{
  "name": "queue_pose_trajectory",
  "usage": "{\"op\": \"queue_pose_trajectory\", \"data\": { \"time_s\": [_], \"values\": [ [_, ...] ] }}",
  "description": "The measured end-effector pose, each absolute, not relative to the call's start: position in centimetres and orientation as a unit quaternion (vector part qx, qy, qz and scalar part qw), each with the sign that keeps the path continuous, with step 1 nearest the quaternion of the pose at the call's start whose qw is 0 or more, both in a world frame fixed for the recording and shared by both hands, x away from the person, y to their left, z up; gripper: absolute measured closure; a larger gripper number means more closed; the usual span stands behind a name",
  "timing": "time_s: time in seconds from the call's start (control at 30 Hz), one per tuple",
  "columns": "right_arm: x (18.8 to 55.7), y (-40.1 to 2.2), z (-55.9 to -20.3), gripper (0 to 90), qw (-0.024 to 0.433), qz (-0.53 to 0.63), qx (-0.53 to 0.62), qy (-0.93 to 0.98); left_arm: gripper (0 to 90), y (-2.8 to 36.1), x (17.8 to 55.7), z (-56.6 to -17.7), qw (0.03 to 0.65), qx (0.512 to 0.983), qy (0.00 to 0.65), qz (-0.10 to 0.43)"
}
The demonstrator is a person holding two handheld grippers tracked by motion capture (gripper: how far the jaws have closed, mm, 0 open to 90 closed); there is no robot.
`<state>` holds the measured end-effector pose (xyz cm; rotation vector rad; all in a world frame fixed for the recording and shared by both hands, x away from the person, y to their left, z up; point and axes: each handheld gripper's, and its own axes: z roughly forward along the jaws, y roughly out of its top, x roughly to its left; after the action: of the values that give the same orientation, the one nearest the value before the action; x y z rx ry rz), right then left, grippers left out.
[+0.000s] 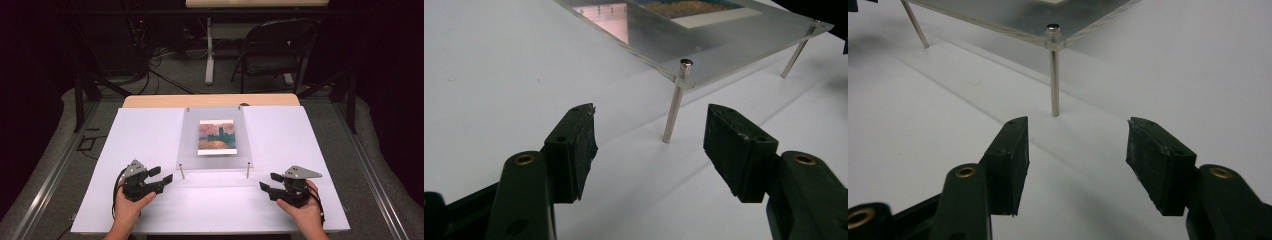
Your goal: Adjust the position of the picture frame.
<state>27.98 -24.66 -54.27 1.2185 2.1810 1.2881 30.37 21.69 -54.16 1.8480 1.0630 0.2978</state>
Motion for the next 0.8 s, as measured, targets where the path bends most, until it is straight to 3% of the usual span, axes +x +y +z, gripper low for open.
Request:
{"op": "queue_pose_trajectory", "data": {
  "time_s": [0.2,0.37,0.8],
  "values": [
    [28.0,-25.1,-54.2,49.3,0.162,0.448,0.432,0.766,38.6,21.5,30.5,-54.2,0.474,0.759,0.434,0.104],
    [28.3,-25.6,-54.3,49.2,0.153,0.441,0.444,0.765,39.1,21.6,30.8,-54.2,0.473,0.757,0.441,0.097],
    [30.2,-25.9,-52.8,38.4,0.155,0.430,0.457,0.763,38.7,21.2,32.8,-52.2,0.457,0.765,0.438,0.118]
  ]
}}
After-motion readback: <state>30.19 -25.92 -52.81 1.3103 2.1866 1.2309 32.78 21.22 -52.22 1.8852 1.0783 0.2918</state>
